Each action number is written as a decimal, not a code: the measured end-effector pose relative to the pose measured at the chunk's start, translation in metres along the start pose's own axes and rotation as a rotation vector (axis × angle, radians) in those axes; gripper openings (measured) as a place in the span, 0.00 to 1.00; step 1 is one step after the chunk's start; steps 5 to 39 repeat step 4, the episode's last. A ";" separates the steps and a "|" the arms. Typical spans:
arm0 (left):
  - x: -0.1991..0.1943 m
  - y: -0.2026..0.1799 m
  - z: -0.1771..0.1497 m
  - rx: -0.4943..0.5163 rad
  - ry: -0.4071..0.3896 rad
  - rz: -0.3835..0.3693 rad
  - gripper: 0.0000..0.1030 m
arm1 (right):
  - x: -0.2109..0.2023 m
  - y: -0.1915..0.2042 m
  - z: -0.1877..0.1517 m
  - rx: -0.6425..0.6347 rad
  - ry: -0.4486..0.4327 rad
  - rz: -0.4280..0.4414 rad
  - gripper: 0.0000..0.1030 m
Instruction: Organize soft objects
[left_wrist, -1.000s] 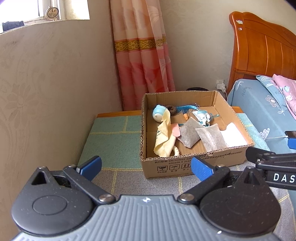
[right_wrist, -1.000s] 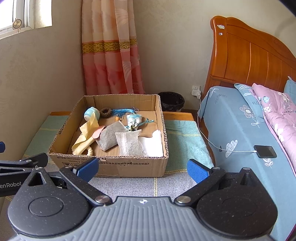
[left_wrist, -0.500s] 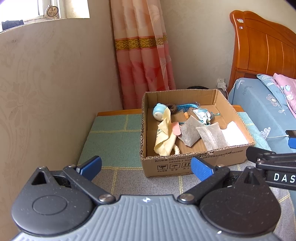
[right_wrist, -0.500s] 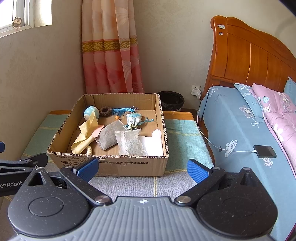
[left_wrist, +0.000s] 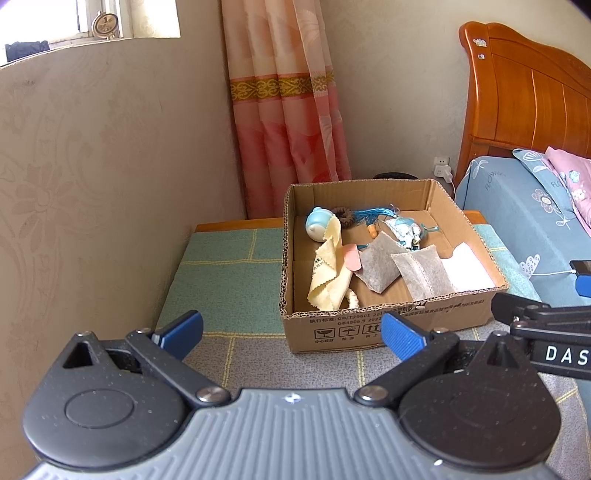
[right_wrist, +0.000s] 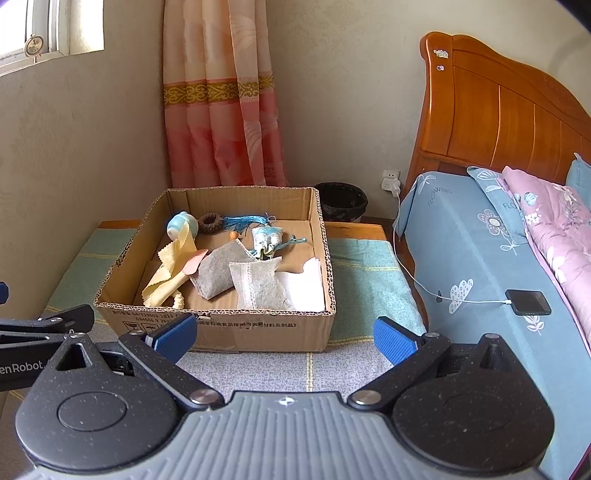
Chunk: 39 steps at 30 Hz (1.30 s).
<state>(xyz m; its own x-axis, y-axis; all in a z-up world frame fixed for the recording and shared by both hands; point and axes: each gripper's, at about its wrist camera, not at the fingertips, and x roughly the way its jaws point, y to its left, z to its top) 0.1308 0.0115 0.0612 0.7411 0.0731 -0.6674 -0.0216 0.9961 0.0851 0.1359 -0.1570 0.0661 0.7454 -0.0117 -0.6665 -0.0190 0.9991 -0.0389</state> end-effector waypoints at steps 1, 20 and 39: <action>0.000 0.000 0.000 0.000 0.000 0.000 0.99 | 0.000 0.000 0.000 0.000 0.000 0.000 1.00; 0.000 0.000 0.000 -0.001 0.000 0.000 0.99 | -0.001 0.000 0.000 0.000 -0.002 0.001 1.00; 0.000 0.000 0.000 -0.001 0.000 0.000 0.99 | -0.001 0.000 0.000 0.000 -0.002 0.001 1.00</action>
